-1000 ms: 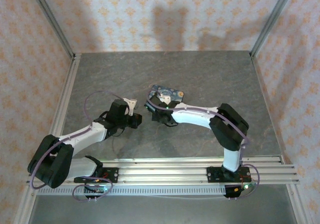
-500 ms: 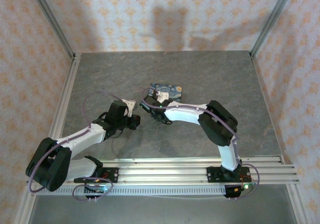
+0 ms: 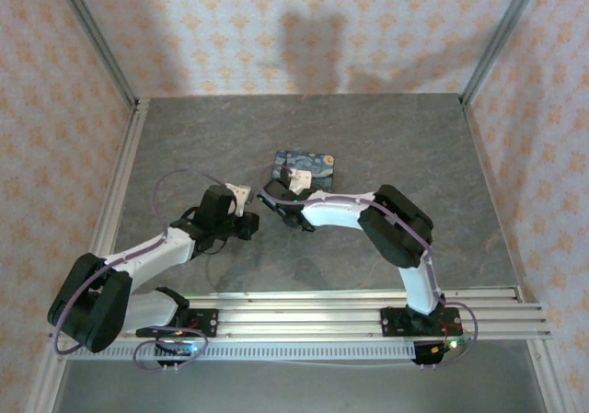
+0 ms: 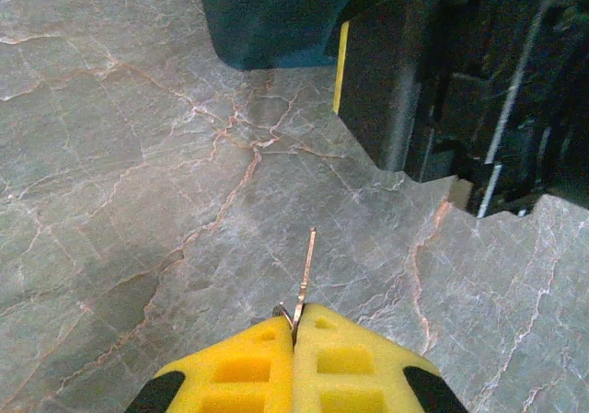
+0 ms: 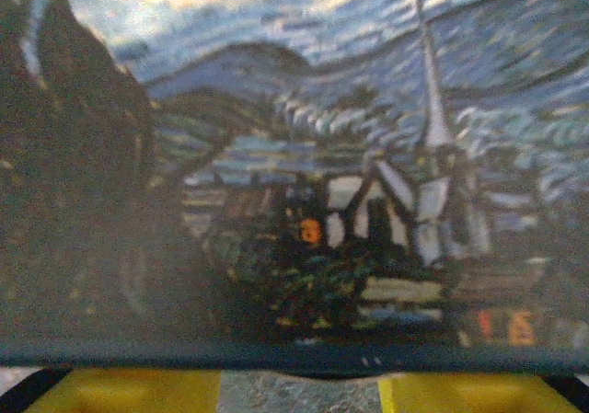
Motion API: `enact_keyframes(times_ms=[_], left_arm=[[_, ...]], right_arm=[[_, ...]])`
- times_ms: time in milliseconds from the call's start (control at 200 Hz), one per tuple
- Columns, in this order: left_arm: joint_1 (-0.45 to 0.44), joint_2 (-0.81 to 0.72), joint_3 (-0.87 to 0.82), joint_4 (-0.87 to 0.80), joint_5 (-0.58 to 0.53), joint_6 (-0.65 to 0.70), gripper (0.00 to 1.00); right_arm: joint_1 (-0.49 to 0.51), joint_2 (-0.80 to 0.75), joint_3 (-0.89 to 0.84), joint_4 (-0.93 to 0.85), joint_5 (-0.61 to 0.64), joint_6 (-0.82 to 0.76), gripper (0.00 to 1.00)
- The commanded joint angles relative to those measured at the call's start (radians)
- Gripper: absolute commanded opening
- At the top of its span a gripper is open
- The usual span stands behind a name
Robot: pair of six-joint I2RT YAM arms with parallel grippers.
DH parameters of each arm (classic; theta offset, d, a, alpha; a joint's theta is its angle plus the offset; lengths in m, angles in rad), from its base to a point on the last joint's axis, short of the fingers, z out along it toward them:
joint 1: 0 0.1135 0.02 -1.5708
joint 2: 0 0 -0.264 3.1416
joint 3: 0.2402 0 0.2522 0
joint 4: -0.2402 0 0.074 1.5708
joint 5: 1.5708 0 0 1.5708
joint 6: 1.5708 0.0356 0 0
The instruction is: Unlock a padlock with a key
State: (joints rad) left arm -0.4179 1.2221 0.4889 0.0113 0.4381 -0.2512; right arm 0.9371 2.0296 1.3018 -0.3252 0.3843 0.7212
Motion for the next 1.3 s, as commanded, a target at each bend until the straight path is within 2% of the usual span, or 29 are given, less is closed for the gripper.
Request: enact_keyframes(times_ms=[0,215,265,385,575,836,1046,1161,1251,1296], left_arm=[[0.007,-0.005,-0.013,-0.004,0.015,0.027,0.00],[0.007,-0.033,-0.025,-0.002,0.016,0.029,0.00],[0.006,-0.039,-0.027,-0.002,0.017,0.029,0.00],[0.006,-0.042,-0.029,-0.002,0.022,0.030,0.00],[0.006,-0.058,-0.039,0.028,0.061,0.027,0.00],[0.004,-0.063,-0.038,0.045,0.121,0.038,0.00],[0.004,-0.047,-0.016,0.035,0.162,0.046,0.00],[0.001,-0.055,-0.011,0.025,0.154,0.038,0.00],[0.001,-0.067,-0.006,0.007,0.134,0.039,0.00],[0.001,-0.073,-0.003,-0.001,0.114,0.035,0.00]], right_arm=[[-0.004,0.026,0.016,0.007,0.054,-0.006,0.43],[-0.009,0.045,0.039,-0.005,0.074,-0.022,0.41],[-0.013,0.046,0.039,0.002,0.074,-0.033,0.36],[-0.025,0.033,0.028,0.028,0.059,-0.076,0.14],[-0.049,-0.065,-0.033,0.070,-0.038,-0.157,0.00],[-0.109,-0.228,-0.112,0.039,-0.313,-0.186,0.00],[-0.133,-0.330,-0.145,-0.006,-0.433,-0.195,0.00],[-0.133,-0.352,-0.136,-0.056,-0.424,-0.192,0.00],[-0.124,-0.336,-0.110,-0.114,-0.338,-0.165,0.00],[-0.116,-0.316,-0.092,-0.133,-0.290,-0.139,0.05]])
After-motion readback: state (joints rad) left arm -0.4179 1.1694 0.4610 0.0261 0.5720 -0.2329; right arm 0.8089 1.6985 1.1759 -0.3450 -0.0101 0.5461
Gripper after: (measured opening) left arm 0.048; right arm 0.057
